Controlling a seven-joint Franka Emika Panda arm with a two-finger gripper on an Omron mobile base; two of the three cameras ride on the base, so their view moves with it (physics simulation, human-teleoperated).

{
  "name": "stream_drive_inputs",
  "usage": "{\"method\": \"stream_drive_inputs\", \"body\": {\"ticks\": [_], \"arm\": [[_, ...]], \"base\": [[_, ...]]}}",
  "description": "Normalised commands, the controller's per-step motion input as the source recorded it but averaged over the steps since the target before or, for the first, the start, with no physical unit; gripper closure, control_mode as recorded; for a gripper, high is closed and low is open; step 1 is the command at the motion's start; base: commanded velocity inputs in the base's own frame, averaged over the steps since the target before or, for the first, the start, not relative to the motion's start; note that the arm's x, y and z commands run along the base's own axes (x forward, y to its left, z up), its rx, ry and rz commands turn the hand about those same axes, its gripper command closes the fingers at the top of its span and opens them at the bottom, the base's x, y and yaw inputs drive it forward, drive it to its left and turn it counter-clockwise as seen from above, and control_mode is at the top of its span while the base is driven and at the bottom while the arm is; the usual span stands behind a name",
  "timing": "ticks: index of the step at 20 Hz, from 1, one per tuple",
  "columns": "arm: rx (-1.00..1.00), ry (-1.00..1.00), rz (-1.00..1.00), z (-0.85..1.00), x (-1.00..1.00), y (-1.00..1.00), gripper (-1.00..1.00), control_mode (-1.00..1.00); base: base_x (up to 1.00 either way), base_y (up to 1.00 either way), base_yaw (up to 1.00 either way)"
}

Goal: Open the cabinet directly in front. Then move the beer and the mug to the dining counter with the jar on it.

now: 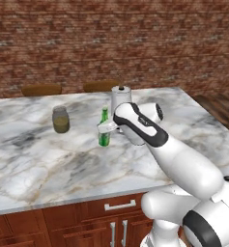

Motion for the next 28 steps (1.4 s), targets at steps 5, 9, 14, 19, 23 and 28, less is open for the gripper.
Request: {"method": "stream_drive_inputs", "body": {"ticks": [5, 9, 14, 19, 23, 28], "arm": [[0.00, 0.00, 0.00, -0.02, 0.15, 0.13, 1.00, -1.00], [0.00, 0.00, 0.00, -0.05, 0.21, 0.11, 1.00, -1.00], [-0.02, 0.00, 0.00, -0.21, 0.11, 0.02, 1.00, -1.00], [-0.03, 0.00, 0.00, -0.30, 0.12, 0.01, 1.00, -1.00], [-0.01, 0.00, 0.00, -0.32, 0.17, 0.00, 1.00, -1.00], [0.00, 0.00, 0.00, -0.20, 0.19, 0.00, 1.00, -1.00]], "base": [[0.00, 0.00, 0.00], [0.00, 0.00, 0.00], [0.00, 0.00, 0.00], [0.00, 0.00, 0.00], [0.00, 0.00, 0.00], [0.00, 0.00, 0.00]]}}
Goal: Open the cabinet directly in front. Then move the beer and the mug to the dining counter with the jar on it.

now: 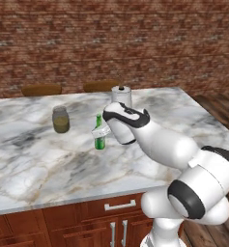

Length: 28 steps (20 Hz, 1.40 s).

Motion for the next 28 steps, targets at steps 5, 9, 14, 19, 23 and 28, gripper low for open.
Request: {"method": "stream_drive_inputs", "body": {"ticks": [5, 9, 14, 19, 23, 28], "arm": [[0.00, 0.00, 0.00, -0.09, 0.16, 0.00, 1.00, -1.00], [-0.01, 0.00, 0.00, -0.29, 0.05, 0.10, 1.00, -1.00], [-0.01, 0.00, 0.00, -0.25, 0.05, 0.11, 1.00, -1.00], [0.00, -0.02, 0.00, -0.10, 0.03, 0.01, 1.00, -1.00], [0.00, -0.02, 0.00, -0.02, 0.00, 0.00, 1.00, -1.00], [0.00, -0.07, 0.00, -0.01, 0.14, 0.00, 1.00, -1.00]], "base": [[0.00, 0.00, 0.00], [0.00, 0.00, 0.00], [0.00, 0.00, 0.00], [0.00, 0.00, 0.00], [0.00, 0.00, 0.00], [0.00, 0.00, 0.00]]}}
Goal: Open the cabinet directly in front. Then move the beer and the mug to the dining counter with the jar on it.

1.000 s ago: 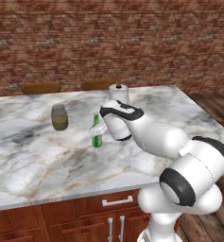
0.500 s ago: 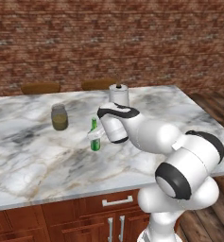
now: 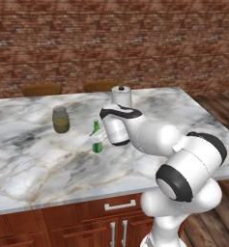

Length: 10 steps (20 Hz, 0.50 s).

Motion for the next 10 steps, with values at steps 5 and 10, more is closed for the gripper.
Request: {"method": "stream_drive_inputs", "body": {"ticks": [5, 10], "arm": [[0.00, -0.07, 0.00, 0.00, 0.25, 0.00, 1.00, -1.00], [0.00, -0.05, 0.00, -0.06, 0.20, 0.00, 1.00, -1.00]], "base": [[0.00, 0.00, 0.00], [0.00, 0.00, 0.00]]}}
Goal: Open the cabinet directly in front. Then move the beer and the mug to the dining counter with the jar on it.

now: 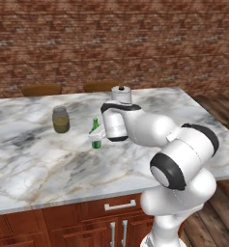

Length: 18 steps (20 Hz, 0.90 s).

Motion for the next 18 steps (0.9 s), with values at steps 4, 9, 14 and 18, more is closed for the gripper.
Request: {"method": "stream_drive_inputs", "body": {"ticks": [4, 9, 14, 18], "arm": [[0.00, -0.03, 0.00, -0.12, 0.08, 0.00, 1.00, -1.00], [0.00, 0.00, 0.00, 0.00, 0.00, 0.00, -1.00, -1.00], [0.00, 0.00, 0.00, 0.00, 0.00, 0.00, -1.00, -1.00], [0.00, 0.00, 0.00, 0.18, 0.00, 0.00, -1.00, -1.00]], "base": [[0.00, 0.00, 0.00], [0.00, 0.00, 0.00], [0.00, 0.00, 0.00], [0.00, 0.00, 0.00]]}}
